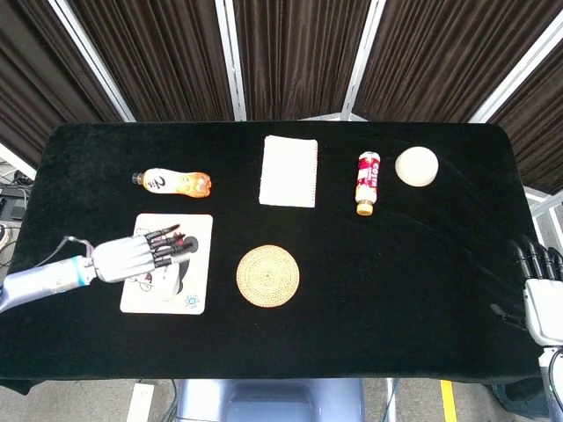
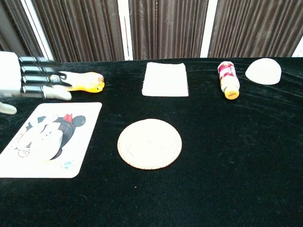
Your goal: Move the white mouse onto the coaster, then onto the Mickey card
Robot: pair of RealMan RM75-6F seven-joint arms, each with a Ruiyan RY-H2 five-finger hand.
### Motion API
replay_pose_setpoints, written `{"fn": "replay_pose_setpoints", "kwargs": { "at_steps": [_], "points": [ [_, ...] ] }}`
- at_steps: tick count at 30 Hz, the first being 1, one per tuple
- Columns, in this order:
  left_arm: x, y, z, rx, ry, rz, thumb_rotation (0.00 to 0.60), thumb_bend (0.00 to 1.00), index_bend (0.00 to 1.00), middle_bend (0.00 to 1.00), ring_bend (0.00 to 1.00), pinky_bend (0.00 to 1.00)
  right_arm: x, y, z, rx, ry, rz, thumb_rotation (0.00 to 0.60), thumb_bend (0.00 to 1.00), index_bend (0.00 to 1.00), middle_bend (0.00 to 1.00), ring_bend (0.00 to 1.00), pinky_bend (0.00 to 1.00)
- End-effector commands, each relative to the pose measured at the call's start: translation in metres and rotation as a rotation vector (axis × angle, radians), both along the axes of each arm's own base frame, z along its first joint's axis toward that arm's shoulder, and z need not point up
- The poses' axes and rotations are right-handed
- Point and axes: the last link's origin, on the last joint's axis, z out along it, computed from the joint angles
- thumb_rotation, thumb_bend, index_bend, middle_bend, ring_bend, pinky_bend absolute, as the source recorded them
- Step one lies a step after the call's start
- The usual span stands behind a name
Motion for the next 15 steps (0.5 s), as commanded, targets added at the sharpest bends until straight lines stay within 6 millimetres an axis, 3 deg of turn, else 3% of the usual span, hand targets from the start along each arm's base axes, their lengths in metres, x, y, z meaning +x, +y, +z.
{"fn": "replay_pose_setpoints", "kwargs": {
  "at_steps": [1,7,9,13,15],
  "points": [
    [-0.009,-0.015,0.033,0.162,-0.232,0.142,0.600,0.02,0.00,0.00,0.00,0.00,0.002,0.001,0.000,0.005,-0.006,0.014,0.600,0.00,0.00,0.00,0.00,0.00],
    [-0.025,-0.059,0.040,0.290,-0.475,0.439,0.600,0.01,0.00,0.00,0.00,0.00,0.006,0.003,0.004,0.006,-0.029,0.043,0.600,0.00,0.00,0.00,0.00,0.00],
    [-0.028,-0.085,0.040,0.305,-0.596,0.601,0.600,0.01,0.00,0.00,0.00,0.00,0.007,0.004,0.006,0.005,-0.043,0.053,0.600,0.00,0.00,0.00,0.00,0.00],
    [-0.029,-0.128,0.042,0.372,-0.652,0.856,0.600,0.01,0.00,0.00,0.00,0.00,0.008,0.006,0.012,0.004,-0.060,0.069,0.600,0.00,0.00,0.00,0.00,0.00],
    [-0.027,-0.159,0.040,0.431,-0.700,1.000,0.600,0.01,0.00,0.00,0.00,0.00,0.008,0.008,0.015,0.008,-0.061,0.082,0.600,0.00,0.00,0.00,0.00,0.00]
  ]
}}
